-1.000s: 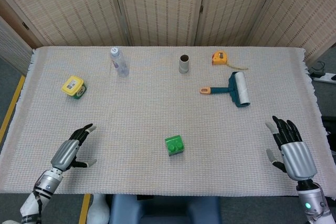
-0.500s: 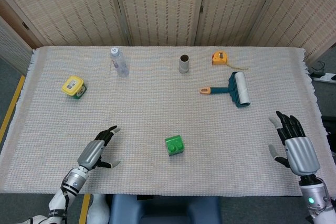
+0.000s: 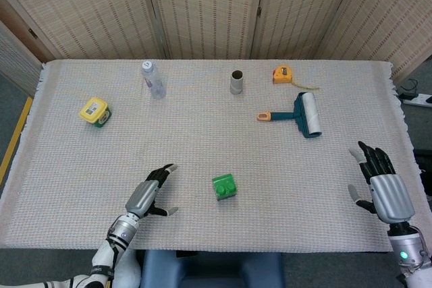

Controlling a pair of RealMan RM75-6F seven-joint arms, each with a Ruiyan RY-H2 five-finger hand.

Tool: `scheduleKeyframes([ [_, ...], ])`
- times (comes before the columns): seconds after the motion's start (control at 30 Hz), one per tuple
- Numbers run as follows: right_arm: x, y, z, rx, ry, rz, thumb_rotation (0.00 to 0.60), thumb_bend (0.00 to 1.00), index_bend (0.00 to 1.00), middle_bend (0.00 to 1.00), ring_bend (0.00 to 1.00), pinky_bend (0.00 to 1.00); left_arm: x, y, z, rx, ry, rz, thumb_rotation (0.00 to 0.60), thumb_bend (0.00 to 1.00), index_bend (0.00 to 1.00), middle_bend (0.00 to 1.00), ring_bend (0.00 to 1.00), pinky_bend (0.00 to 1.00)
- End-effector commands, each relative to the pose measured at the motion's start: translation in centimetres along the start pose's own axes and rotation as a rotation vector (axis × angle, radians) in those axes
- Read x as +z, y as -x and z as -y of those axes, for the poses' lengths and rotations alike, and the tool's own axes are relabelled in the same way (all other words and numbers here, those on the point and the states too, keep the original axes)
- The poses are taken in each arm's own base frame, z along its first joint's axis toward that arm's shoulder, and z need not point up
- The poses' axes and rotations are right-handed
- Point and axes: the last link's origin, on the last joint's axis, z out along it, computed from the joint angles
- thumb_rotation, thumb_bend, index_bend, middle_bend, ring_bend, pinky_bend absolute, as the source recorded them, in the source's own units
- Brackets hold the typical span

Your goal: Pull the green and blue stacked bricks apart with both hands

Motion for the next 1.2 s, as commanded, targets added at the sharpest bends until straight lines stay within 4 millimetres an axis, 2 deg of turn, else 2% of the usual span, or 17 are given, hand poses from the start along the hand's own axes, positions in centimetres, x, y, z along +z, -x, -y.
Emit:
scheduleKeyframes([
  [0.03, 0.1, -0.1, -0.2, 0.007, 0.005, 0.001, 0.6, 0.46, 0.0, 0.0, 0.0, 0.0, 1.0, 0.8, -0.7, -0.017, -0.007, 0.004, 0.6, 0.26, 0.0, 0.07, 0.0, 0.0],
  [0.3, 0.0, -0.6, -0.3, 0.02, 0.005, -0.02, 0.6, 0.46, 0.0, 0.0, 0.0, 0.0, 2.1, 2.9, -2.7, -0.031, -0.01, 0.059, 0.6, 0.26, 0.0, 0.09, 0.0, 0.0],
  [0.6, -0.1, -0.2, -0.1, 0.036, -0.011, 0.025, 0.6, 0.46, 0.0, 0.0, 0.0, 0.0, 3.3, 3.9, -5.0, -0.075, 0.007, -0.015, 0.6, 0.26, 0.0, 0.13, 0.0, 0.0],
  [1.2, 0.5, 0.0, -0.6, 0.051, -0.004, 0.043, 0.6, 0.46, 0.0, 0.0, 0.0, 0.0, 5.6, 6.8, -7.7, -0.057, 0.025, 0.003, 0.6, 0.24, 0.0, 0.14, 0.0, 0.0],
])
